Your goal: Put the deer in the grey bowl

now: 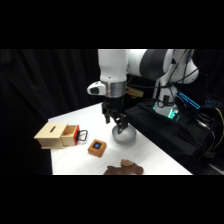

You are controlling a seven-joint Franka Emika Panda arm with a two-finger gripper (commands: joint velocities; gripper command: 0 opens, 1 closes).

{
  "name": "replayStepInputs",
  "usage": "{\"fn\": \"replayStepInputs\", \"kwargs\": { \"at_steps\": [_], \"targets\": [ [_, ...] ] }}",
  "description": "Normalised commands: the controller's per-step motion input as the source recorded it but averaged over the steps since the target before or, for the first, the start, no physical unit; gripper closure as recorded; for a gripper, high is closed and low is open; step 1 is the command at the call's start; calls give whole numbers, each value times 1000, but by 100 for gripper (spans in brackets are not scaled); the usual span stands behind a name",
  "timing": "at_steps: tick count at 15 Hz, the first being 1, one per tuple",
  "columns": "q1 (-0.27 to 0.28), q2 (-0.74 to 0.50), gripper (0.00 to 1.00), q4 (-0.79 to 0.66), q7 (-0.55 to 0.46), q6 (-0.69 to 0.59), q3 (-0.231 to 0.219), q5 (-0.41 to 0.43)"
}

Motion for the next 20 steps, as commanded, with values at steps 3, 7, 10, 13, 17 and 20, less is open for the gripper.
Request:
{"fn": "replayStepInputs", "kwargs": {
  "at_steps": [3, 7, 10, 13, 17, 20],
  "targets": [
    [153, 261, 0, 207, 234, 130, 91, -196],
    [103, 398, 0, 272, 100, 216, 19, -192],
    [71, 404, 0, 248, 23, 258, -52, -158],
    [101, 365, 0, 210, 6, 259, -91, -133],
    [144, 326, 0, 186, 12, 200, -120, -114],
    [125, 298, 0, 203, -38, 194, -115, -77]
  ]
}}
